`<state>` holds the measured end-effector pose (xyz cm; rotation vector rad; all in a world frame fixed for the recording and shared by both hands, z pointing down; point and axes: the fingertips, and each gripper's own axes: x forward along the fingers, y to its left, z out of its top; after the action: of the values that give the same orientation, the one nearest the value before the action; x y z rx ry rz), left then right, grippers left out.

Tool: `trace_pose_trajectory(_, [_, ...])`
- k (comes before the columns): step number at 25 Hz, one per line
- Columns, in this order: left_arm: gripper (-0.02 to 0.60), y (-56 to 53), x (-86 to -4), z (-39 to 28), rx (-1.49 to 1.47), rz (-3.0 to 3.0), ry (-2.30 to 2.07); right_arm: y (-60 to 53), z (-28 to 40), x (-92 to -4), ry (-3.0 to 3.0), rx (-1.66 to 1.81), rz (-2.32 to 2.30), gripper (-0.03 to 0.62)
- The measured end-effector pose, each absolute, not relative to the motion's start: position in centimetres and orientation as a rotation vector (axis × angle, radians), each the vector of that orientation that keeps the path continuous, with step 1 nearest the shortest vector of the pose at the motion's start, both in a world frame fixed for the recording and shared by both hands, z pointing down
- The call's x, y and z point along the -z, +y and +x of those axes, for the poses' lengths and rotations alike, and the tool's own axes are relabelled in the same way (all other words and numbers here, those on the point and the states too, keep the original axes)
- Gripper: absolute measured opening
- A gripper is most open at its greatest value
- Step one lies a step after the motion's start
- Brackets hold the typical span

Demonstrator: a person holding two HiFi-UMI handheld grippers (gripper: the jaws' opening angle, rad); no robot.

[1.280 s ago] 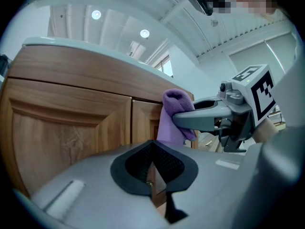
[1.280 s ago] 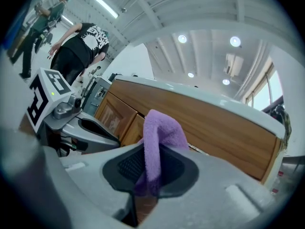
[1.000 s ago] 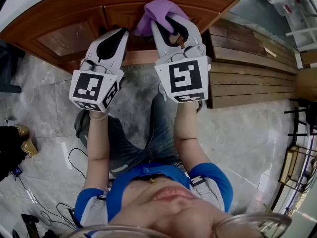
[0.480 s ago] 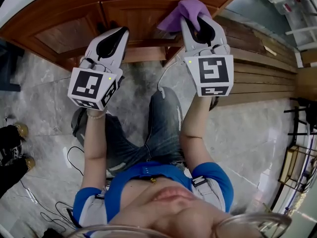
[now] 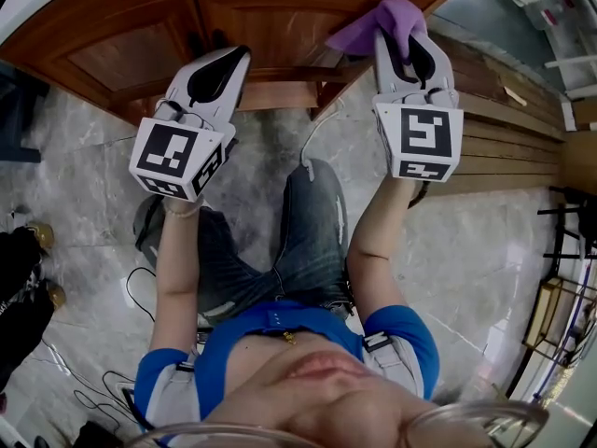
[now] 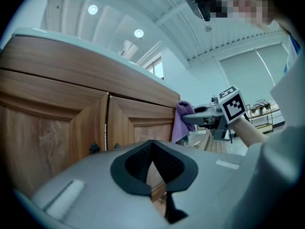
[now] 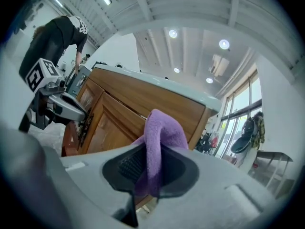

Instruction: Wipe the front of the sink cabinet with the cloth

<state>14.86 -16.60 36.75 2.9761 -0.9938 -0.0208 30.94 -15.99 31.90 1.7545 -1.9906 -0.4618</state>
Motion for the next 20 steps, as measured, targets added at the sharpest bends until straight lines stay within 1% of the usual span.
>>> trace_pose_trajectory(4, [0.000,-16.6,-37.0,14.9,0.024,2.976,-0.989,-15.9,31.1,-32.4,-2.013,0.476,1.762,0.065])
trace_pose_trajectory(20, [0.000,-16.4,-37.3,14.9,-0.001,2.980,-0.990,-16.0,31.8,-36.9,-2.036,0.349,1.770,0.066])
